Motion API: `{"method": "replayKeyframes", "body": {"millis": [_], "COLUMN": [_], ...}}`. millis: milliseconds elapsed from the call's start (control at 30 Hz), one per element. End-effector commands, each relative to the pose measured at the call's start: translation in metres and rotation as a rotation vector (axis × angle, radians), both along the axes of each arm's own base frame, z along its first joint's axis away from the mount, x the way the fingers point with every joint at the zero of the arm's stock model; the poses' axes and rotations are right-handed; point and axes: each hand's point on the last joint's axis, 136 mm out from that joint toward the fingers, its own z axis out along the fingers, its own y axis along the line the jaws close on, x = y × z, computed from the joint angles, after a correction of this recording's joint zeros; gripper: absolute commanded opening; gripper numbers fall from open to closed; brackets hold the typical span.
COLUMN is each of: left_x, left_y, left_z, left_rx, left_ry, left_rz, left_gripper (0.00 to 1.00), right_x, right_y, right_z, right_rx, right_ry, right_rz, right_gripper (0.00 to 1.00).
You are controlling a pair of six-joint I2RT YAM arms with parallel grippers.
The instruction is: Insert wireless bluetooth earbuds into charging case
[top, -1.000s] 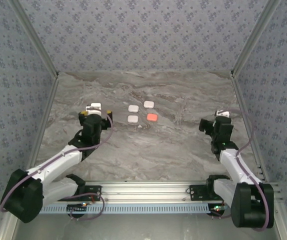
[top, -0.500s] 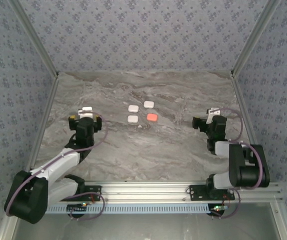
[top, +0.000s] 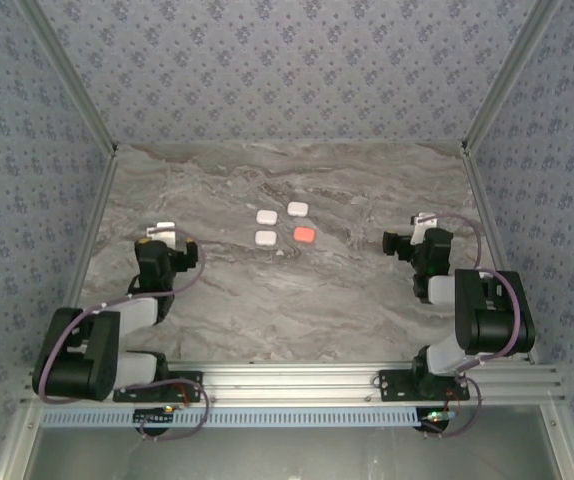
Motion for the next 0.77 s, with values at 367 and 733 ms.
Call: {"method": "replayKeyframes", "body": {"millis": [367, 733], "left_x": [0.046, 0.047], "left_y": [0.024, 0.023], "left_z": [-0.005, -0.004], "left_rx": [-0.128, -0.12], "left_ry": [-0.014, -0.015], "left_rz": [0.012, 0.013], "left_gripper": [0.99, 0.99], "right_x": [0.009, 0.009], "right_y": [0.001, 0.001], "right_z": [0.013, 0.013], "right_rx": [-0.037, -0.033], "right_ry": [-0.046, -0.044], "right_rz": [-0.001, -0.002], "right_gripper": [1.0, 1.0]}}
